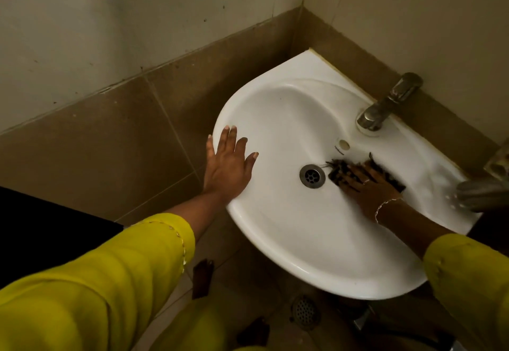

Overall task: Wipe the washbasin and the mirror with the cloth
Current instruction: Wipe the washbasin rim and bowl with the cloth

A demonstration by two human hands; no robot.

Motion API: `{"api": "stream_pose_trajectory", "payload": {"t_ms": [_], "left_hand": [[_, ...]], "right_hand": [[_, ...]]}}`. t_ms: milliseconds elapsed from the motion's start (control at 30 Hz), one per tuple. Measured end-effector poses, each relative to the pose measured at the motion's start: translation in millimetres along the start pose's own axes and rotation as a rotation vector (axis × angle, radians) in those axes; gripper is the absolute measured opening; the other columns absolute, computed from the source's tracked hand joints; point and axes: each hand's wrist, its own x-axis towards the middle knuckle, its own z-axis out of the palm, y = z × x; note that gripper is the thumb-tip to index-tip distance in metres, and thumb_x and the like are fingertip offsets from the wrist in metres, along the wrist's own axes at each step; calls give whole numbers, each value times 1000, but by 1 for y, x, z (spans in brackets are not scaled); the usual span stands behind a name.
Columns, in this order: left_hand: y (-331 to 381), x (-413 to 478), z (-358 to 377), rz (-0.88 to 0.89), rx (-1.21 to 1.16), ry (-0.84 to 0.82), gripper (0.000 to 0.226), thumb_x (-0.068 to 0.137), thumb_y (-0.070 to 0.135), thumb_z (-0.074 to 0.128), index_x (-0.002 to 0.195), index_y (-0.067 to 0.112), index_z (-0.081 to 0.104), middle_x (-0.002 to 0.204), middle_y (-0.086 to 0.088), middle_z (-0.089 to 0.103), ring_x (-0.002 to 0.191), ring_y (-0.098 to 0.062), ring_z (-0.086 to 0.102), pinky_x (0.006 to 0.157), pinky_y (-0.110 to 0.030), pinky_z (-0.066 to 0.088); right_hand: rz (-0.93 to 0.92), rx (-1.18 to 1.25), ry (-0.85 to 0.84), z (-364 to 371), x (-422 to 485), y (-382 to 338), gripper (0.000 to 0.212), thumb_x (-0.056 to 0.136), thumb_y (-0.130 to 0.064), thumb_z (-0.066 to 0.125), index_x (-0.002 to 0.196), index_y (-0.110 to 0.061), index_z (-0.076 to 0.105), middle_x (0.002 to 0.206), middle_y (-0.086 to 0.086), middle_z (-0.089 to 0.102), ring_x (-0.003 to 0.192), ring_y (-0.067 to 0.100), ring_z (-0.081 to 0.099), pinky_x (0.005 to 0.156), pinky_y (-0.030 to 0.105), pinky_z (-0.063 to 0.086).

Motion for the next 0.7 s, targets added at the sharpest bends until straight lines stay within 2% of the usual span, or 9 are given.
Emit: {"api": "stream_pose_trajectory", "payload": {"t_ms": [67,133,200,267,333,400,467,533,700], "left_hand": [[0,0,0,2,-1,6,64,88,48,14,129,9,44,150,-16,27,142,-25,14,113,-50,1],[0,0,0,1,-2,4,60,89,45,18,130,9,44,150,-16,26,142,-25,14,113,-51,1],[0,0,1,2,5,9,62,89,47,15,130,9,44,150,-16,27,142,-26,14,113,-51,2],[0,0,1,12,5,26,69,86,50,10,128,9,45,149,-17,29,142,-27,17,113,-52,4],[1,0,1,17,13,26,71,84,51,8,128,9,46,149,-17,30,142,-28,17,113,-52,4],[1,0,1,12,18,17,72,84,51,7,129,10,45,149,-16,29,142,-27,15,113,-52,2],[1,0,0,13,23,15,71,84,51,7,129,11,45,150,-16,28,142,-27,15,113,-52,2],[1,0,0,15,26,10,70,85,51,7,130,11,44,150,-16,28,142,-27,14,113,-52,1],[0,0,1,13,24,26,66,87,48,10,129,11,45,149,-17,30,142,-28,16,113,-52,3]], "right_hand": [[31,55,-74,4,-6,-11,57,66,-16,50,122,-14,59,124,14,61,108,43,59,111,54,19],[70,185,-295,3,-11,-19,68,74,-27,39,142,-24,32,139,12,47,113,46,54,100,64,32],[31,263,-349,2,-15,-27,76,73,-35,17,147,-27,6,145,14,39,118,43,52,94,61,42],[-40,341,-429,-8,-20,-41,77,71,-44,-7,146,-25,-8,157,7,0,142,35,16,111,50,23],[-69,482,-496,-15,-18,-60,64,88,-46,3,146,-24,-10,155,2,-17,144,29,-4,116,46,11],[-114,635,-452,-20,-10,-79,68,89,-53,13,146,-22,-10,151,-1,-23,144,28,-9,116,47,6],[-142,839,-381,-21,3,-91,95,66,-79,0,142,-23,-11,144,-7,-25,143,24,-13,116,48,1],[-171,1071,-250,-22,18,-102,99,59,-89,-7,137,-27,-6,147,-7,-15,143,22,-12,116,48,-4],[-275,1063,20,-48,60,-120,67,88,-62,9,141,-21,10,152,0,2,141,21,-7,114,39,-3]]}}
